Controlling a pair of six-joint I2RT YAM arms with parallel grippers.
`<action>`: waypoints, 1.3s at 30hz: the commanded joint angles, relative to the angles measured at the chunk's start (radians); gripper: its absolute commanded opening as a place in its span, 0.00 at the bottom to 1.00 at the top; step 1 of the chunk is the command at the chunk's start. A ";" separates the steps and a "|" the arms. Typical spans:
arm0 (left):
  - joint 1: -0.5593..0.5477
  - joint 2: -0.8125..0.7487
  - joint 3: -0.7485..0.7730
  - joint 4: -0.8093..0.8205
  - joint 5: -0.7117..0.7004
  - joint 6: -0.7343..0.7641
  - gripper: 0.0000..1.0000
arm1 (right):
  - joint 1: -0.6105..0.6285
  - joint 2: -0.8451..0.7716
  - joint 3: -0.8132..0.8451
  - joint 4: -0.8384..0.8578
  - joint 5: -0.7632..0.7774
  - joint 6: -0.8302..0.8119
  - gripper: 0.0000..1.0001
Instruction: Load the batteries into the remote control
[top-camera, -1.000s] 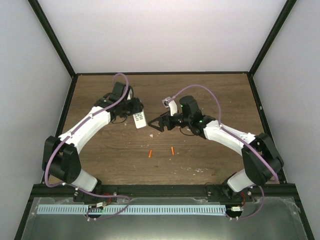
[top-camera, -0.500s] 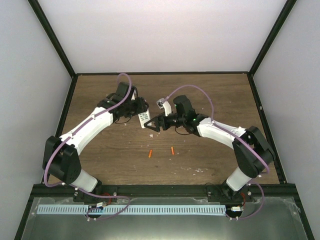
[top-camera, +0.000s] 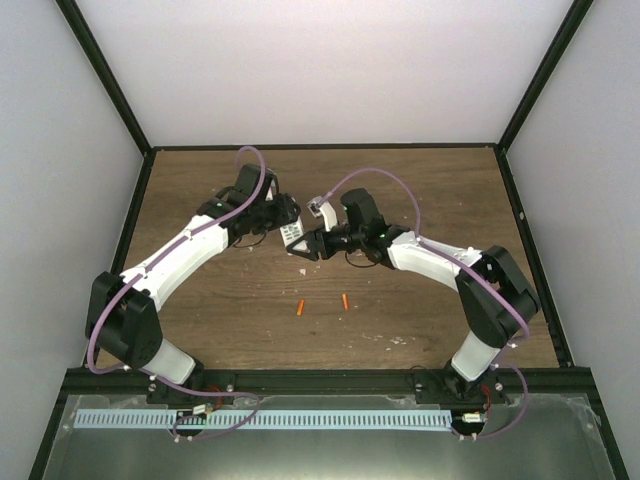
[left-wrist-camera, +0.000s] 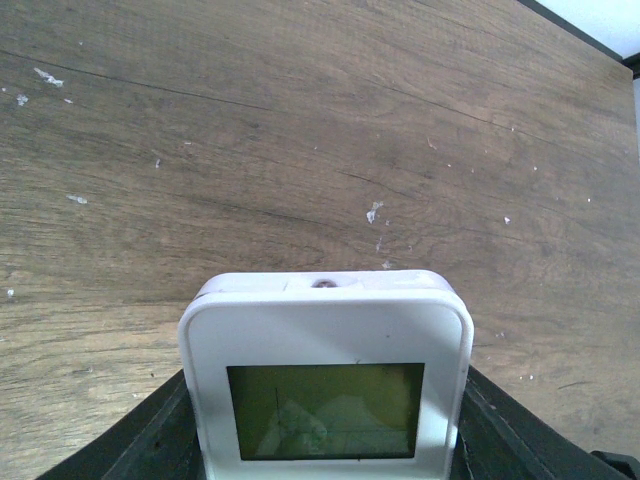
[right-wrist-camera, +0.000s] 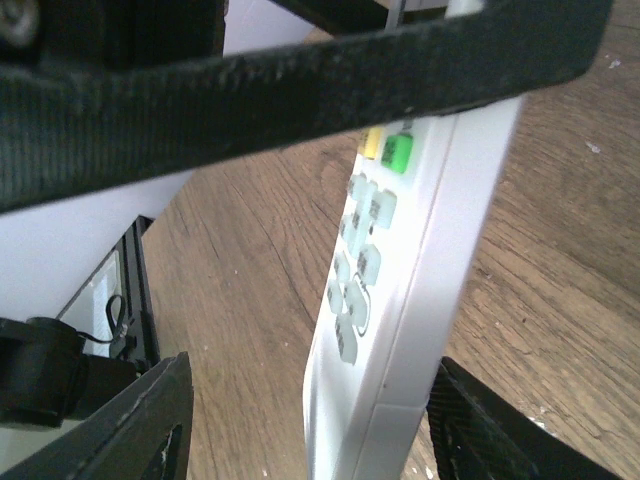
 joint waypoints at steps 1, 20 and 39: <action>-0.009 0.003 0.014 0.026 -0.005 -0.009 0.07 | 0.011 0.005 0.055 -0.009 -0.018 -0.017 0.45; -0.029 -0.025 -0.046 0.093 -0.003 -0.011 0.20 | 0.011 0.026 0.112 -0.068 0.012 -0.028 0.04; 0.029 -0.172 -0.066 0.069 -0.086 -0.100 0.89 | 0.011 -0.025 0.068 -0.214 0.363 -0.174 0.01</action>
